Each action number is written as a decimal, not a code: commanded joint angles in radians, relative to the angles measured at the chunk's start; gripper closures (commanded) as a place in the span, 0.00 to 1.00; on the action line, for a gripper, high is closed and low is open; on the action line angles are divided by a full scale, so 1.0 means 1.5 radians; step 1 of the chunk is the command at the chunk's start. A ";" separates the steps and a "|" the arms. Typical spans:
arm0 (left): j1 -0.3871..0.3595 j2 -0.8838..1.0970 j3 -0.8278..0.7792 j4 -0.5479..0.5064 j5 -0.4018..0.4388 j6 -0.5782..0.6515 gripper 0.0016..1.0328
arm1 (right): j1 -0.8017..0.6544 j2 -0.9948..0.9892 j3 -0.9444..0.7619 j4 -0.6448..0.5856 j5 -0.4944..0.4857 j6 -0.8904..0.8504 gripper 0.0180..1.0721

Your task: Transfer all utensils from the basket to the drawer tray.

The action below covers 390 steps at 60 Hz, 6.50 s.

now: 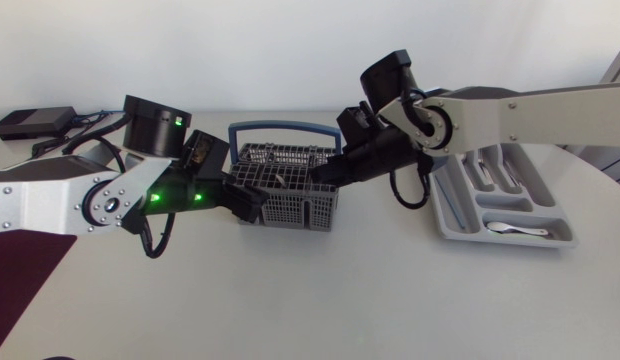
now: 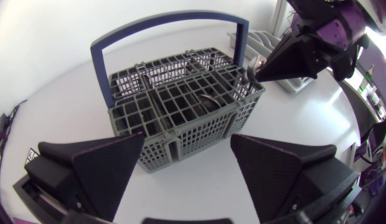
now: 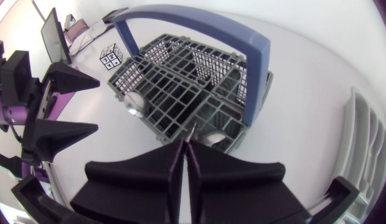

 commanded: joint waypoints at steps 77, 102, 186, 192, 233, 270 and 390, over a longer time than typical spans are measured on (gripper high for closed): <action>-0.014 0.012 -0.010 0.004 0.006 0.008 0.06 | -0.045 -0.276 -0.022 -0.112 -0.103 -0.122 0.93; -0.021 0.018 0.012 -0.017 0.004 0.002 0.06 | -0.305 -0.339 -0.138 -0.219 -0.080 -0.234 0.93; -0.003 0.047 0.120 -0.125 0.003 -0.058 0.06 | -0.524 -0.104 -0.286 0.121 0.249 -0.399 0.11; -0.001 0.051 0.131 -0.133 0.003 -0.068 0.06 | -0.518 -0.125 -0.282 0.105 0.248 -0.383 0.09; -0.053 0.144 0.266 -0.298 -0.024 -0.223 0.16 | -0.304 -0.197 -0.267 0.020 0.286 -0.236 0.09; -0.075 0.203 0.340 -0.348 -0.044 -0.342 0.26 | -0.222 -0.128 -0.246 0.033 0.341 -0.184 0.09; -0.066 0.267 0.397 -0.353 -0.012 -0.410 0.77 | -0.162 -0.096 -0.255 0.063 0.355 -0.161 0.09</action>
